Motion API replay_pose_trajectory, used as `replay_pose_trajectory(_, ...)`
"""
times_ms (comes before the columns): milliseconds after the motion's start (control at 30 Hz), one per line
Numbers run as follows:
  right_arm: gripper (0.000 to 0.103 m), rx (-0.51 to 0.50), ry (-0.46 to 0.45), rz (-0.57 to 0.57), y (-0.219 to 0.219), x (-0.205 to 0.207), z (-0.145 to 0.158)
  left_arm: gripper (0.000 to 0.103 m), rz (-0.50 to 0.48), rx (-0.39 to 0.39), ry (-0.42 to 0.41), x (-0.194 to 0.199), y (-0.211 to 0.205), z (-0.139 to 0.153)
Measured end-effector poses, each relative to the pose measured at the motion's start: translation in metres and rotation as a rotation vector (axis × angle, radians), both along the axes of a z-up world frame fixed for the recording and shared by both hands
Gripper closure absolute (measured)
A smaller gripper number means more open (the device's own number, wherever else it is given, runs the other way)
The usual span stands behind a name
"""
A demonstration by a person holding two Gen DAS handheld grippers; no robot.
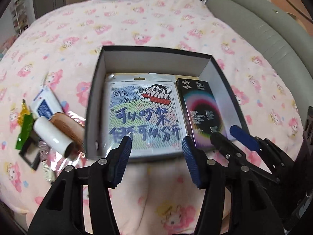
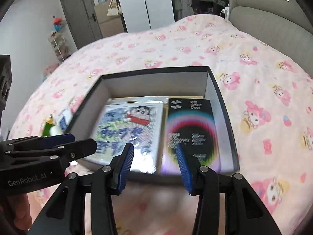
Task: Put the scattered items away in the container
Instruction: 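Withdraw the open left tool up out of the box, then move the left tool toward the pile of items beside the box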
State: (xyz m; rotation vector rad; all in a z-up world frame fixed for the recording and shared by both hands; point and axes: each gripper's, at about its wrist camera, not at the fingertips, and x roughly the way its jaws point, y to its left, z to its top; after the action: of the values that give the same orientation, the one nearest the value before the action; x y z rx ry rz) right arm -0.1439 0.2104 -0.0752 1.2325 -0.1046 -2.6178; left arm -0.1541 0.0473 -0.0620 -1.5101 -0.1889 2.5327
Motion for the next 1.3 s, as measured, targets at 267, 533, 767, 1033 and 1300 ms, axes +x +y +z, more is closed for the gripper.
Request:
replay_pose_trajectory(267, 0.062, -0.079, -0.014, 0.028, -0.019, 0.043, 0.011, 0.048, -0.030, -0.010, 0.055, 0.056, -0.016, 0.021)
replay_pose_trajectory(533, 0.062, -0.083, 0.008, 0.060, -0.046, 0.075, 0.029, 0.048, -0.018, -0.008, 0.107, 0.091, -0.043, 0.033)
replay_pose_trajectory(767, 0.062, -0.069, 0.036, 0.120, -0.078, 0.091, 0.036, 0.048, 0.025, 0.000, 0.124, 0.113, -0.075, 0.036)
replay_pose_trajectory(1033, 0.062, -0.047, 0.012, 0.187, -0.116, 0.106, 0.028, 0.048, 0.054, 0.000, 0.108, 0.136, -0.108, 0.022)
replay_pose_trajectory(1300, 0.062, -0.006, -0.008, 0.249, -0.152, 0.112, 0.016, 0.048, 0.129, 0.041, 0.090, 0.148, -0.146, 0.002)
